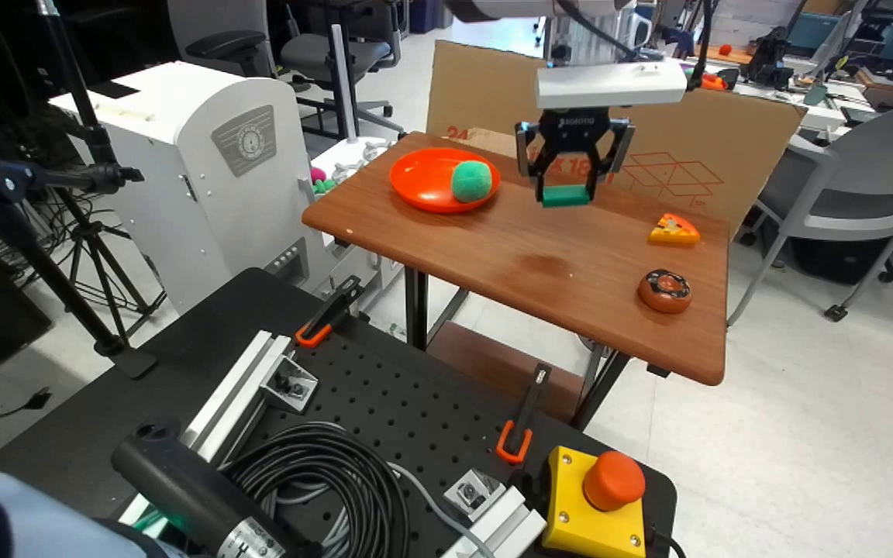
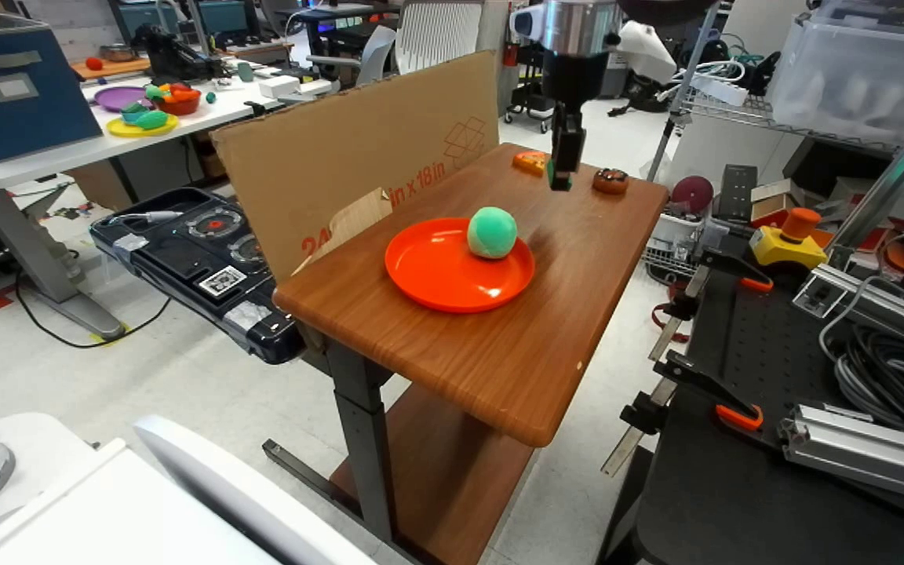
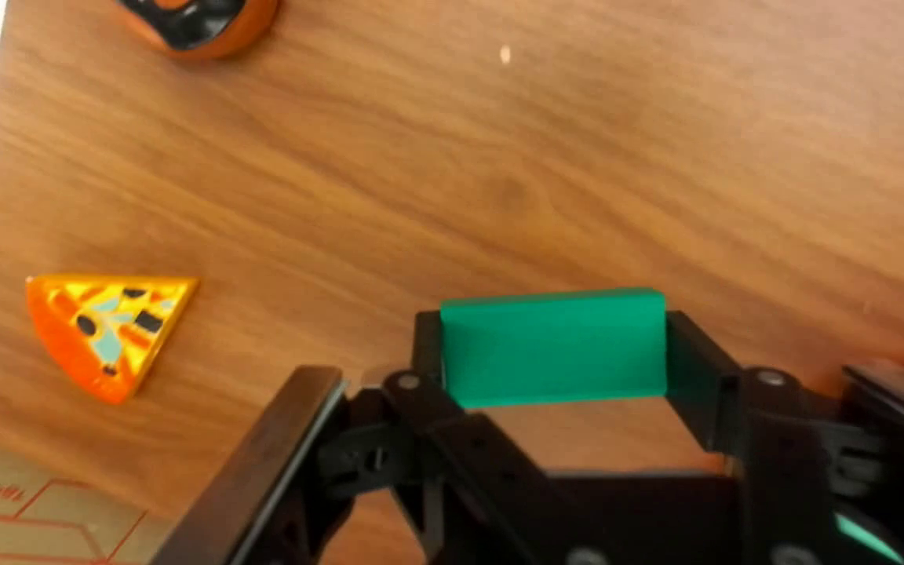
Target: Move the green block backward
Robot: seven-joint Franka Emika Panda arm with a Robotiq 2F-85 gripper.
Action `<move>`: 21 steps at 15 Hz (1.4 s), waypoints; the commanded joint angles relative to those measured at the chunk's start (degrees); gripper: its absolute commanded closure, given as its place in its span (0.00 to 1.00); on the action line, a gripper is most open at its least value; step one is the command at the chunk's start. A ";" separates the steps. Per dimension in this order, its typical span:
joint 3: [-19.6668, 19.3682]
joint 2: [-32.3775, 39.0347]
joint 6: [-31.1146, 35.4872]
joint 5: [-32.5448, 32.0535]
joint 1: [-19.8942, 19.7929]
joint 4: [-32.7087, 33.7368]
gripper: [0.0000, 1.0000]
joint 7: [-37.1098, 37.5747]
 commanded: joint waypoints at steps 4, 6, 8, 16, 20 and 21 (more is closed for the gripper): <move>0.66 6.87 -5.98 8.78 -0.14 17.69 0.57 6.54; 0.05 10.47 -6.95 9.04 0.25 22.42 0.57 9.80; -0.50 14.44 -7.81 8.78 0.55 26.75 0.57 12.81; -1.55 27.87 -12.52 8.77 1.19 41.01 0.57 19.96; -0.25 26.87 -16.24 9.53 0.41 40.44 0.07 18.20; -0.31 25.90 -17.99 9.46 0.44 39.49 0.01 18.24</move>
